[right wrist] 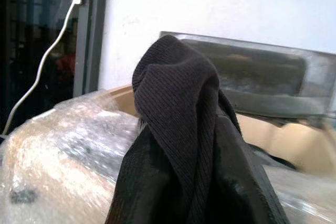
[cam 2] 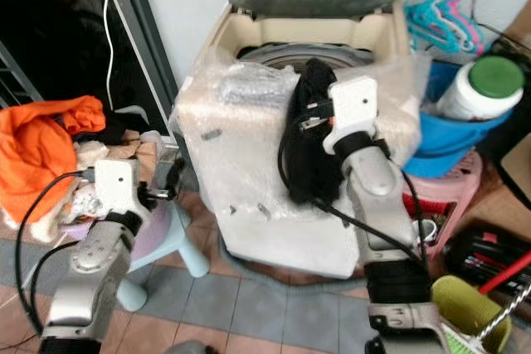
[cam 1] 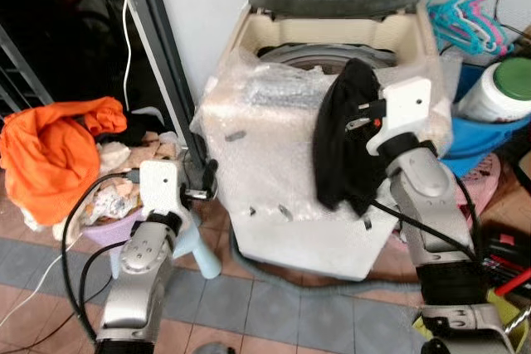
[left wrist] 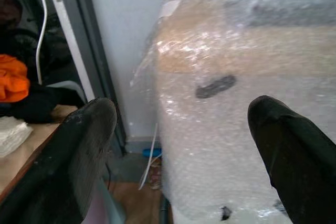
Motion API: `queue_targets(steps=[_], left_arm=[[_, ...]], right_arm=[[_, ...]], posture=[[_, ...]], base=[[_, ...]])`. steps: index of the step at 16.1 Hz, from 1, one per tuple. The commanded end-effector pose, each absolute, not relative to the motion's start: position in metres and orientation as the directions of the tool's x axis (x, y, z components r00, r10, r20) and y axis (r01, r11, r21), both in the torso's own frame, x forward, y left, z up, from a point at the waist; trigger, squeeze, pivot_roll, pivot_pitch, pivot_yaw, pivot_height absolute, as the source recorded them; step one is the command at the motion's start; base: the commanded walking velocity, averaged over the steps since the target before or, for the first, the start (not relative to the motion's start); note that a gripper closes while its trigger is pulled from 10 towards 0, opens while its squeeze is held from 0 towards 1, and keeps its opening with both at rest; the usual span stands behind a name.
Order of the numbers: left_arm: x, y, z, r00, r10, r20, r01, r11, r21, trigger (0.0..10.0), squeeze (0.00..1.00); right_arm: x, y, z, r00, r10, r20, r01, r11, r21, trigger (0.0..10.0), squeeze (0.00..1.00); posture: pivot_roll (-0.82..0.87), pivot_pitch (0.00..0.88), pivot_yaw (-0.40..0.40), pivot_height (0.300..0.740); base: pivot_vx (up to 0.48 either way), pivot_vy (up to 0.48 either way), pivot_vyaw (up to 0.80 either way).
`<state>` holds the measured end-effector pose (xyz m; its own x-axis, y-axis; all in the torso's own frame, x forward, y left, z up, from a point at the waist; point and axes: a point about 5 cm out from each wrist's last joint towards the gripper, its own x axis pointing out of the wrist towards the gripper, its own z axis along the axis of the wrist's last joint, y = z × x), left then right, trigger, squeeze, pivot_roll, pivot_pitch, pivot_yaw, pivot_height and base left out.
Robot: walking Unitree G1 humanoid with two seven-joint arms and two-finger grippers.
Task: Clothes washing
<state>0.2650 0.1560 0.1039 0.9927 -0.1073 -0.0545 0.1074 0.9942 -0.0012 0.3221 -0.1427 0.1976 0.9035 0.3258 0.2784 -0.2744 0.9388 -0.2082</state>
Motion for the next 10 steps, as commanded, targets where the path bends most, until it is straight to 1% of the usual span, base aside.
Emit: queue_targets(steps=[1, 10], left_arm=[[0.2655, 0.1584, 0.1049, 0.994, -0.097, -0.053, 0.097, 0.995, -0.01, 10.0, 0.0], [0.2653, 0.157, 0.1049, 0.994, -0.096, -0.052, 0.095, 0.995, -0.022, 10.0, 0.0]], right_arm=[[0.3236, -0.1351, 0.2062, 0.881, 0.364, 0.303, -0.303, 0.925, -0.23, 10.0, 0.0], [0.3233, -0.1328, 0.2077, 0.871, 0.387, 0.304, -0.32, 0.914, -0.249, 10.0, 0.0]], posture=[[-0.03, 0.0, 0.062, 0.74], [-0.04, 0.0, 0.059, 0.74]], base=[[0.446, 0.0, 0.0], [0.433, 0.0, 0.0]])
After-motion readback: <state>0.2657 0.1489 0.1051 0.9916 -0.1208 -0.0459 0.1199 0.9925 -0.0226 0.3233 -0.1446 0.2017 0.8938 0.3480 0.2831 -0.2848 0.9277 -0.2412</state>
